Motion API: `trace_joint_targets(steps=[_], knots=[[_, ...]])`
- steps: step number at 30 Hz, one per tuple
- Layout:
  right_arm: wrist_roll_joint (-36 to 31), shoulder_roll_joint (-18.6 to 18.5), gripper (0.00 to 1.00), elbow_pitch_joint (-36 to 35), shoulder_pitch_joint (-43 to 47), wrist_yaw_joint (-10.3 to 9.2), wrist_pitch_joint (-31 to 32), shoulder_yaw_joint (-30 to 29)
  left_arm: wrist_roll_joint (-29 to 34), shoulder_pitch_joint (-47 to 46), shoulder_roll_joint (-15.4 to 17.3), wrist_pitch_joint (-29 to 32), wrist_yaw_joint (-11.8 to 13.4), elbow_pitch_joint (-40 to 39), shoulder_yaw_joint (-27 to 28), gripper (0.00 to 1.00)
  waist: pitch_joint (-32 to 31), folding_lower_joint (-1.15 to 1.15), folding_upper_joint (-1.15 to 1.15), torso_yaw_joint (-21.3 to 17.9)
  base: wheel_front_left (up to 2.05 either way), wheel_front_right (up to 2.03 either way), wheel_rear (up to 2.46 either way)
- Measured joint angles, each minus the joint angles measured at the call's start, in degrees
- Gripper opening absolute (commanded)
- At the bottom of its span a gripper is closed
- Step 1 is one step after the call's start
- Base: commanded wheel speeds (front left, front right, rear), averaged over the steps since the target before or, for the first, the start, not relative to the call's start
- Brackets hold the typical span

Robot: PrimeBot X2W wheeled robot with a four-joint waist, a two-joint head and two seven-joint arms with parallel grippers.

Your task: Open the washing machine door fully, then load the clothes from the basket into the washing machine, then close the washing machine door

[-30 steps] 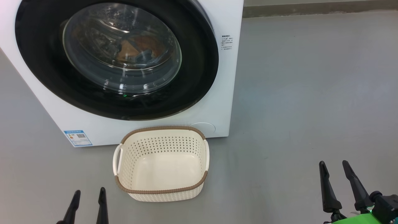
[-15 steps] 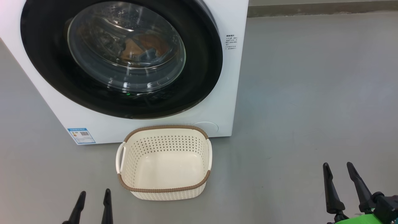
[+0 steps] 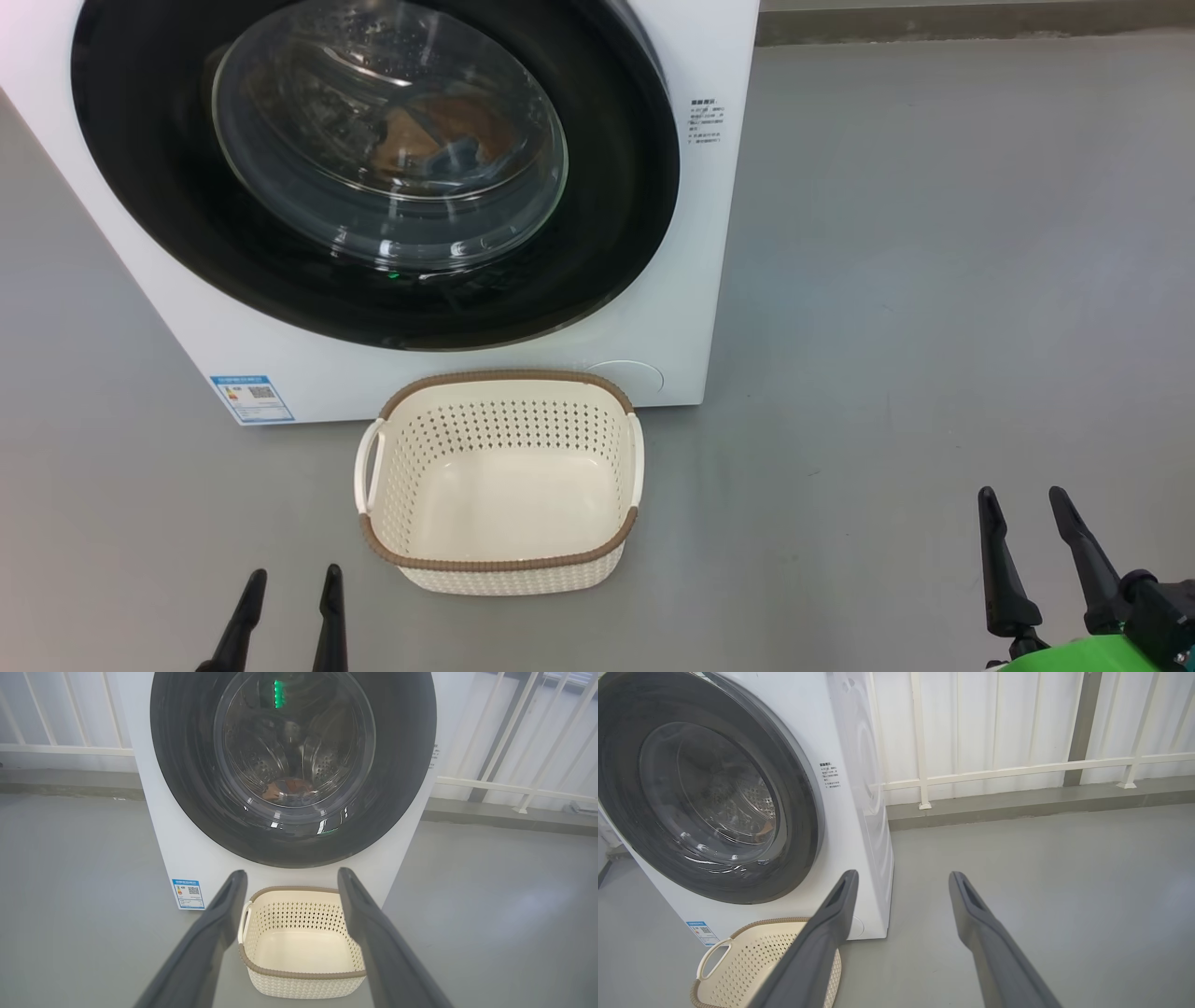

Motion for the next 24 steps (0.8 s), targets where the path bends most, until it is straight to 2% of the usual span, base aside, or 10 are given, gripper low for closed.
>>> trace_joint_targets(steps=[11,12,17,24], knots=[[-0.1,0.0,1.0,0.3,-0.1,0.0,0.0,-0.2,0.0,0.0,0.0,0.0,0.0,-0.1,-0.3,1.0,0.2,0.0,0.0,0.3,0.0,0.0,0.0],[-0.1,0.0,0.0,0.6,0.0,0.01,0.0,-0.2,0.0,0.0,-0.1,0.0,0.0,0.2,-0.3,0.0,0.2,0.0,0.0,0.4,0.0,0.0,0.0],[0.2,0.8,0.0,4.1,1.1,0.01,0.2,-0.1,-0.3,0.2,-1.0,0.1,0.0,3.1,-0.8,0.0,0.2,0.0,0.0,0.4,0.0,0.0,0.0],[4.4,0.8,0.0,4.5,1.2,0.01,1.6,-0.1,-4.8,0.2,-1.0,1.0,0.0,3.4,-0.9,0.0,0.0,0.02,0.0,0.1,0.0,0.0,0.0]])
